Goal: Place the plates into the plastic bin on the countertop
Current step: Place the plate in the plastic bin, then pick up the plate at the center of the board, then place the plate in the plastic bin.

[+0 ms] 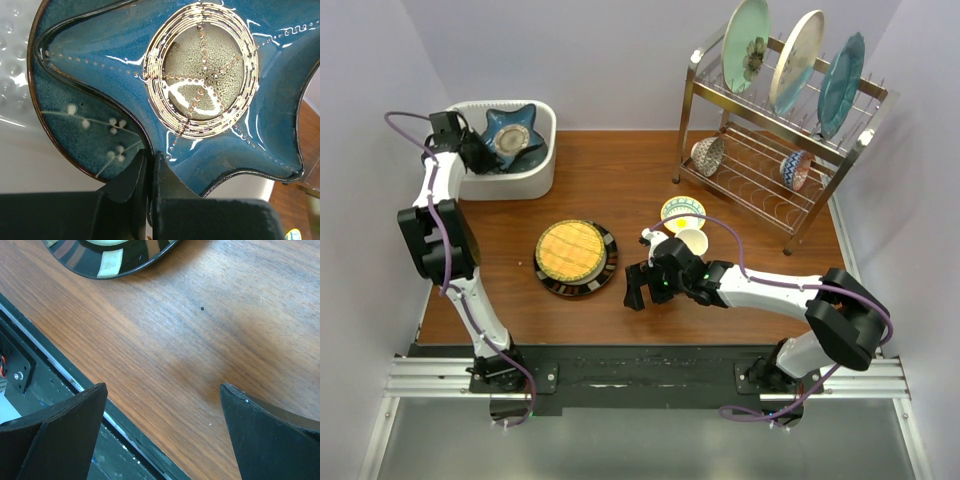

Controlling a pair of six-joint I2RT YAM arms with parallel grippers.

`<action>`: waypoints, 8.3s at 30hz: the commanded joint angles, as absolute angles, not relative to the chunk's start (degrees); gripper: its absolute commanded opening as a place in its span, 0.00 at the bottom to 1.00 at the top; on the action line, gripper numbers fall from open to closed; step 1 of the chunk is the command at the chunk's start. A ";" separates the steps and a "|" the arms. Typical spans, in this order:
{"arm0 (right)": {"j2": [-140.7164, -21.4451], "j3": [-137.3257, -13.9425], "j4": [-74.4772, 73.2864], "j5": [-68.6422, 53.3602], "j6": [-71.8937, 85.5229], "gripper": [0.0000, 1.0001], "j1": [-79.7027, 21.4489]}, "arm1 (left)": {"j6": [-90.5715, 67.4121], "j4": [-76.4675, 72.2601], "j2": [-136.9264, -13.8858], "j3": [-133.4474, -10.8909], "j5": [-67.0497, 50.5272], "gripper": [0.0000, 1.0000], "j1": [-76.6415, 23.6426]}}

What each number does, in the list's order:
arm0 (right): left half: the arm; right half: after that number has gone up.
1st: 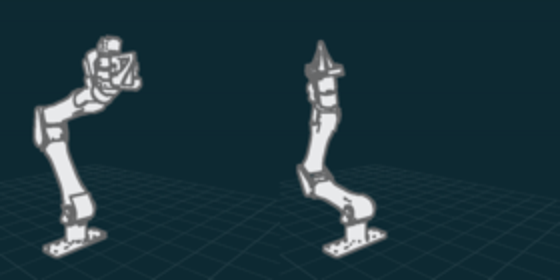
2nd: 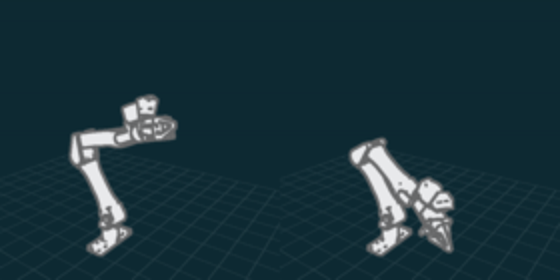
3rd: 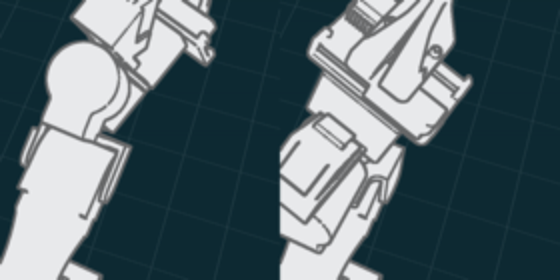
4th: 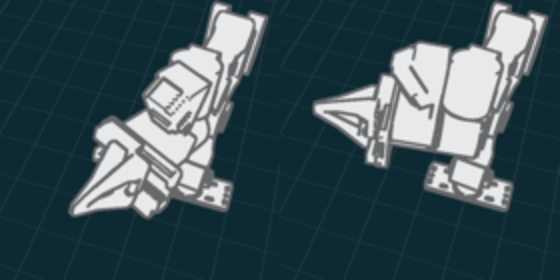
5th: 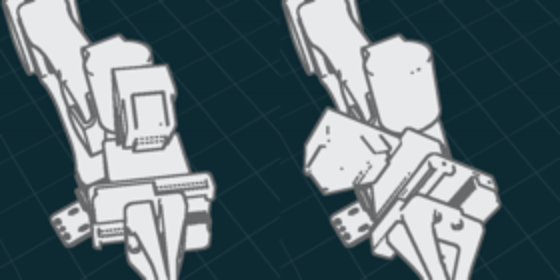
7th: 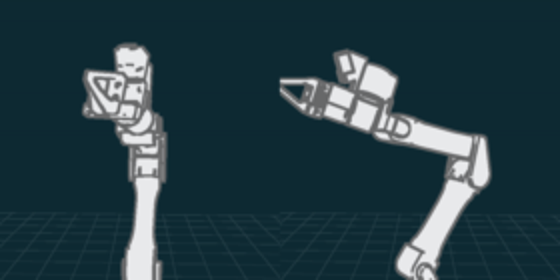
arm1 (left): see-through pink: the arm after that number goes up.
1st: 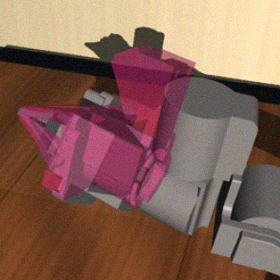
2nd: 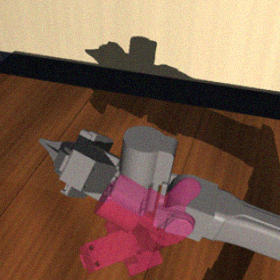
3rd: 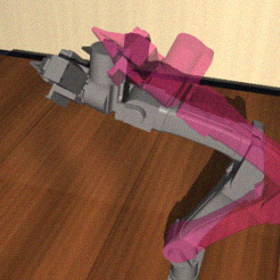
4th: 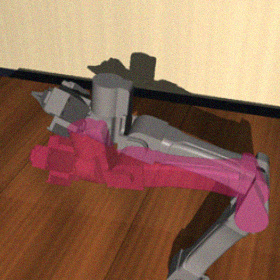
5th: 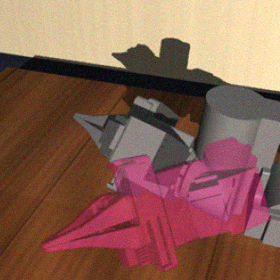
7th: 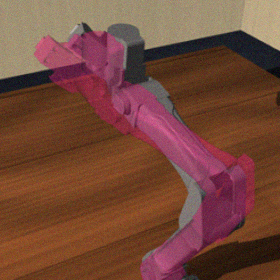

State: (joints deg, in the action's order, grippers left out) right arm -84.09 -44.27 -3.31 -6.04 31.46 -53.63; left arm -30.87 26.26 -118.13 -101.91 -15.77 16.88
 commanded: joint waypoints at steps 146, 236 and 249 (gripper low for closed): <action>-112.15 -65.48 19.60 -32.87 52.21 0.00 -33.13 | -27.51 7.65 -68.81 -35.07 -29.35 0.81 8.79; -105.29 -63.90 13.71 -38.14 44.65 0.94 -33.13 | -29.71 8.43 -85.16 -65.64 -34.98 0.00 8.88; -106.79 -64.25 14.24 -39.55 43.86 0.95 -33.13 | -29.97 10.29 -92.63 -77.60 -33.13 0.00 13.36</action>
